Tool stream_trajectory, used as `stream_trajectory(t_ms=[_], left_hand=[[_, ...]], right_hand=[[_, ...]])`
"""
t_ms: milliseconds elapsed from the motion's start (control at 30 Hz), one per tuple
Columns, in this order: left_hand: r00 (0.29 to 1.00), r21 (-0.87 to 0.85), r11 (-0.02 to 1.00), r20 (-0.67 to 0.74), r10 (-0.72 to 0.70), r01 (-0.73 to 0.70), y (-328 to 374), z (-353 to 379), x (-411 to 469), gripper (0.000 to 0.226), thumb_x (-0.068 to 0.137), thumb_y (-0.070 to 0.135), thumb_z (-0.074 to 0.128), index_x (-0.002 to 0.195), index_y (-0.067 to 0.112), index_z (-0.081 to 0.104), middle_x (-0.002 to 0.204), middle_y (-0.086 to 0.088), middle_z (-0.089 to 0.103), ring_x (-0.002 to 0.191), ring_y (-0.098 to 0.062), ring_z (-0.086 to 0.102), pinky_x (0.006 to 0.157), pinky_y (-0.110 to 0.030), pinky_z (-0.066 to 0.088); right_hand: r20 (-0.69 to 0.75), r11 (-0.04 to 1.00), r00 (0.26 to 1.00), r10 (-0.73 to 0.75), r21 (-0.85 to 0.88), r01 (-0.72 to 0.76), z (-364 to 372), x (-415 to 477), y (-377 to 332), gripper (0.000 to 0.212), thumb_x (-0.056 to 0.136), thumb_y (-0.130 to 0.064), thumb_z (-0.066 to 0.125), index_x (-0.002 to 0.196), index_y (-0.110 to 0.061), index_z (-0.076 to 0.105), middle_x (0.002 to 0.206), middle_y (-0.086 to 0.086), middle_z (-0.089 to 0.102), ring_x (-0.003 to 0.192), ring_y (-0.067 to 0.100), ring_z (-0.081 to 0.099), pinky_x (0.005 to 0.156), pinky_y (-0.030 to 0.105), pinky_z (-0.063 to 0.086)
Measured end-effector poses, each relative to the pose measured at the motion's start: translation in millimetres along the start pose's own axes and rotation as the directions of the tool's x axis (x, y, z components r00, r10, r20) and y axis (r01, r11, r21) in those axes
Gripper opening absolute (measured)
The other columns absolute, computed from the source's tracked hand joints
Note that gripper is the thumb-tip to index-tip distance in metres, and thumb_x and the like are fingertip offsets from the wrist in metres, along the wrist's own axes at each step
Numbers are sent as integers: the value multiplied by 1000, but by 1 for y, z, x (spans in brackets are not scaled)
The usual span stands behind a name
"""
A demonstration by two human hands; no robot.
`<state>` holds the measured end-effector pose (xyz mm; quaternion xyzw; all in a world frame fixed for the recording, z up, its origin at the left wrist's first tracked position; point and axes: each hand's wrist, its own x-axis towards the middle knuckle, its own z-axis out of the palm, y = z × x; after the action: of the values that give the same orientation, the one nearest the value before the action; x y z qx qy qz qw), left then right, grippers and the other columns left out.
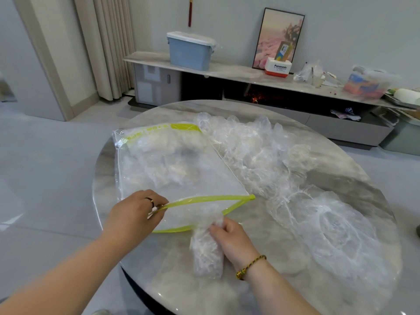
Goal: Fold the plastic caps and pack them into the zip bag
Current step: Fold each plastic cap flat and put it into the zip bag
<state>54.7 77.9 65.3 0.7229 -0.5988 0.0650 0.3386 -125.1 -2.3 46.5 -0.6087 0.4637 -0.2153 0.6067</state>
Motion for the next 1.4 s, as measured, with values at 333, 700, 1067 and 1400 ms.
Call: stream_trajectory(t_ms=[333, 700, 1067, 1400], left_hand=[[985, -64, 995, -160, 70, -81, 12, 4, 11, 31, 73, 35, 45, 68, 23, 74, 93, 10, 48, 75, -7, 48, 60, -9, 34], [958, -47, 967, -159, 239, -250, -1, 1, 15, 29, 74, 30, 48, 68, 24, 76, 63, 14, 63, 66, -5, 44, 56, -16, 35], [974, 8, 987, -161, 157, -158, -8, 6, 27, 30, 71, 28, 44, 65, 27, 74, 61, 15, 59, 67, -7, 42, 59, -15, 32], [981, 85, 988, -134, 143, -132, -7, 18, 26, 26, 68, 24, 48, 61, 25, 73, 59, 15, 61, 65, -10, 43, 63, -20, 32]], right_hand=[[-217, 963, 956, -196, -228, 146, 20, 64, -53, 40, 93, -6, 46, 59, -17, 27, 59, -3, 32, 59, 14, 34, 54, 24, 25], [-181, 702, 964, -195, -712, 8, 34, 142, -82, 31, 98, -21, 34, 123, -7, 46, 131, 17, 49, 118, 31, 48, 91, 32, 37], [-47, 274, 904, -426, -959, 79, 39, 158, -71, 39, 94, -26, 25, 108, -9, 57, 115, 8, 57, 111, 25, 47, 91, 31, 33], [94, 246, 963, -253, -956, 158, 35, 146, -48, 111, 52, -62, -14, 141, -11, 27, 153, 3, 18, 141, 15, 12, 115, 38, 3]])
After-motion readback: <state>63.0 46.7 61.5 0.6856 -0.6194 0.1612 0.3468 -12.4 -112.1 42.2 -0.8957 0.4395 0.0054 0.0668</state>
